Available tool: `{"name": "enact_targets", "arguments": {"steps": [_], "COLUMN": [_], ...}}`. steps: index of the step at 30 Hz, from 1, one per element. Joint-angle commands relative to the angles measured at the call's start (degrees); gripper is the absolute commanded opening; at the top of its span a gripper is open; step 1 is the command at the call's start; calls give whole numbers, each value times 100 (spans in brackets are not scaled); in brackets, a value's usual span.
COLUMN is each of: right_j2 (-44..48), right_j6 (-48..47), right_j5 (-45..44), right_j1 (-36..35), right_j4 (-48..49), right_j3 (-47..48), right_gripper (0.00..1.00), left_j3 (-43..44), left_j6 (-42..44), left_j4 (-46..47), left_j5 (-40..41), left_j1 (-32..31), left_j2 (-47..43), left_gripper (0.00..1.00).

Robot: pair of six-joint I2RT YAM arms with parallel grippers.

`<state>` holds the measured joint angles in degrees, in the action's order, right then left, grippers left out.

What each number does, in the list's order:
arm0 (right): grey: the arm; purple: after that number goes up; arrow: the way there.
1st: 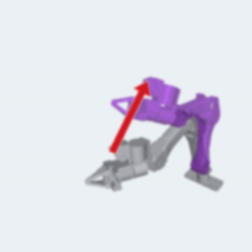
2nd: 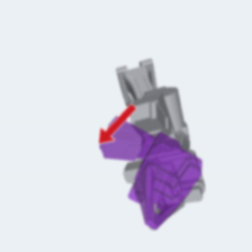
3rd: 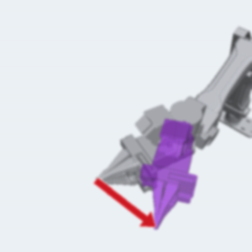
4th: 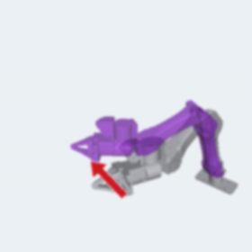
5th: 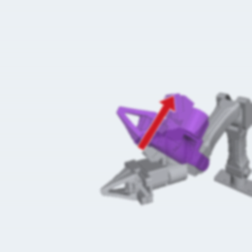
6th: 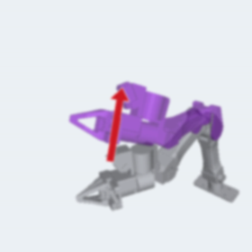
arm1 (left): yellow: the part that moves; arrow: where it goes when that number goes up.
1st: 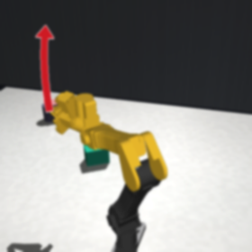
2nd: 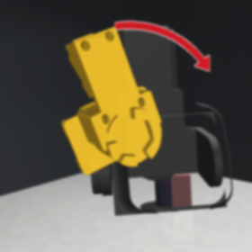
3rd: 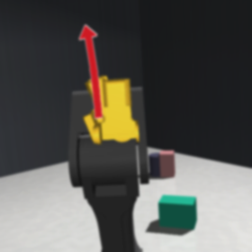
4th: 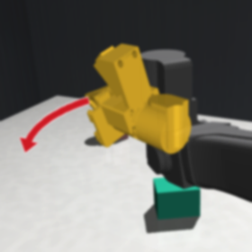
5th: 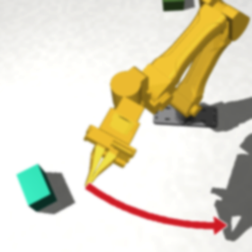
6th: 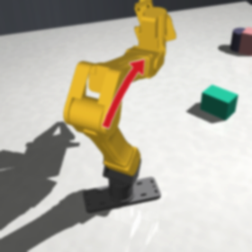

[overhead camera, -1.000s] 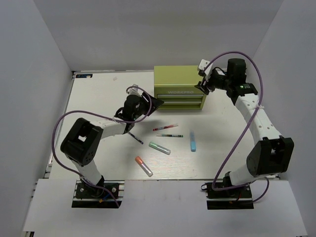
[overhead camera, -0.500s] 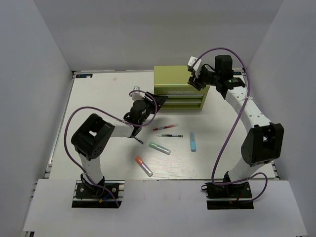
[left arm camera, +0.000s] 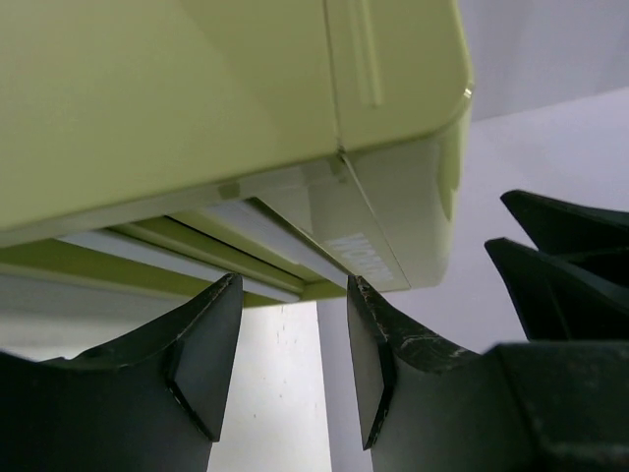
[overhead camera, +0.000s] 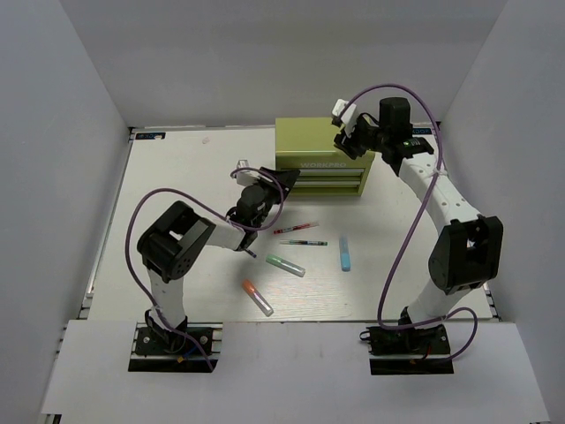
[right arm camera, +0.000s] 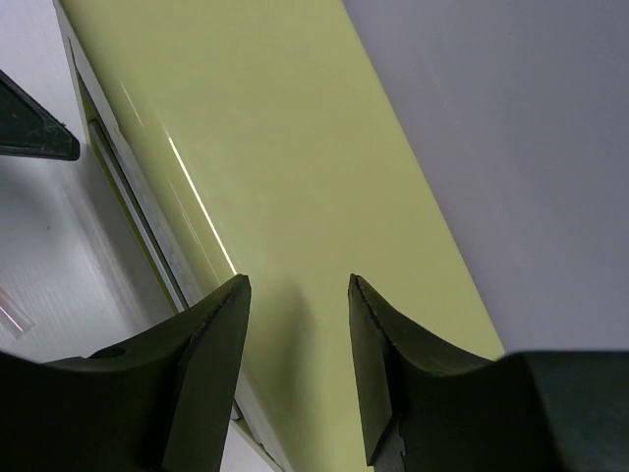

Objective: Sort the stationery into containers
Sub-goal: Open the drawer in the storage box.

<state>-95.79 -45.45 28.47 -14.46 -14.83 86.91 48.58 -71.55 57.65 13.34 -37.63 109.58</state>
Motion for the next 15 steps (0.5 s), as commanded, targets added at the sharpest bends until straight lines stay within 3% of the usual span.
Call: {"name": "enact_targets", "arguments": {"steps": [1, 15], "right_j2": [-45, 8], "right_j6": [1, -78], "right_j5": [1, 106], "right_j1": [-40, -83], "right_j4": [60, -37], "right_j3": [274, 256], "right_gripper": [51, 51], "left_j3": [170, 468], "left_j6": [-60, -175], "left_j4": [299, 344], "left_j5": [204, 494], "left_j1": [-60, -61], "left_j2": [116, 477], "left_gripper": [57, 57]}}
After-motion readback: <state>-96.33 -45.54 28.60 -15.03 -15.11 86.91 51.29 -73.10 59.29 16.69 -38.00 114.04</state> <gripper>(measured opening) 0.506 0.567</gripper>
